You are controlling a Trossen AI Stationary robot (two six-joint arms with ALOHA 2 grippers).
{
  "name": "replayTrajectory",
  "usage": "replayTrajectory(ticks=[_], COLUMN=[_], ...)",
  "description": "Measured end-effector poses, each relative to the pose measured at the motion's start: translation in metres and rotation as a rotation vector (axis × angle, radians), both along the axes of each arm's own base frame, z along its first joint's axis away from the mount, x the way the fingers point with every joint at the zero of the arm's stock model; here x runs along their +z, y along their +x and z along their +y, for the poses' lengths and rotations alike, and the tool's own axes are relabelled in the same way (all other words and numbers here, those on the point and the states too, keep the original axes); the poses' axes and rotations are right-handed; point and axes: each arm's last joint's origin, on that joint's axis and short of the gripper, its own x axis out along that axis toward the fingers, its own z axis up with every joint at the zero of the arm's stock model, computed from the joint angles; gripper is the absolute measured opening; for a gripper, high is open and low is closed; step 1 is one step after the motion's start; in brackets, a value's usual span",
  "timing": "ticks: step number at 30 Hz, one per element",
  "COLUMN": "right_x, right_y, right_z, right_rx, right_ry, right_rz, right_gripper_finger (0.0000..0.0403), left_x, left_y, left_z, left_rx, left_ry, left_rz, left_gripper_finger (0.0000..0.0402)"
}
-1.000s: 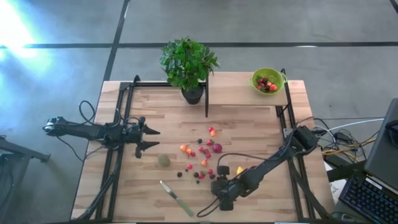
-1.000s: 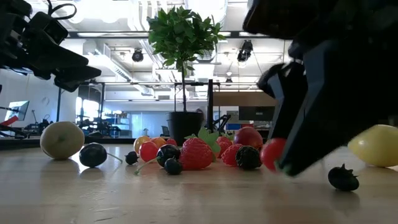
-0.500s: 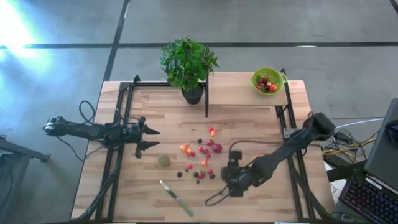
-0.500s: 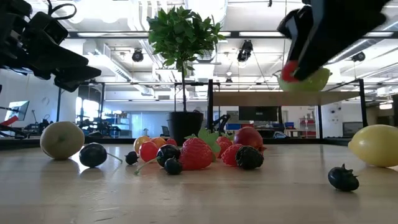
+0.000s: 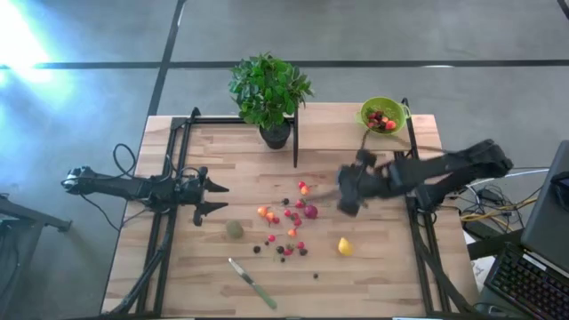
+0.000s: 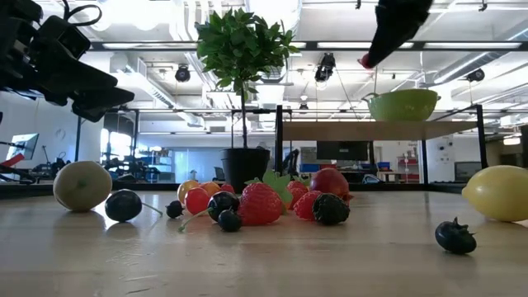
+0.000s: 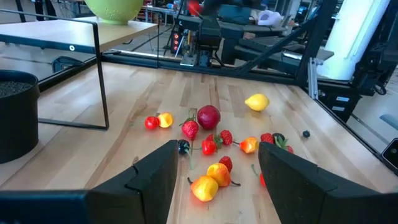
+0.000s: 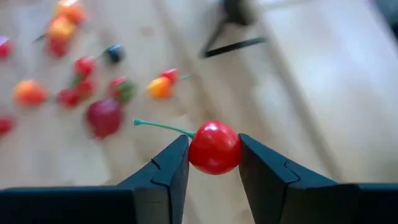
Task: Pick & Place Fruit
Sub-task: Put the red cherry into the green strainer bowl on the shelf
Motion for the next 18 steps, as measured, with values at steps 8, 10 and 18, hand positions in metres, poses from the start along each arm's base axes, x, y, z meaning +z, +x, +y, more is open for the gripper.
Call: replayTrajectory(ticks=[8,10,18], right_x=[0.03,0.035,0.042], right_y=[-0.036,-0.044,-0.071], right_z=[-0.072,-0.084,-0.126], right_rx=[-0.231,-0.279,-0.473], right_ry=[0.022,0.013,-0.027], right_rz=[-0.1,-0.114,-0.127], right_gripper_finger=[0.0116,0.0124,0.0115], left_x=[0.0,0.0,0.0], left_y=[0.0,0.0,0.0], left_z=[0.0,0.0,0.0], left_rx=[0.0,0.0,0.0], left_ry=[0.0,0.0,0.0], left_rz=[0.0,-0.001,0.0], left_gripper_finger=[0.0229,0.0229,0.0229])
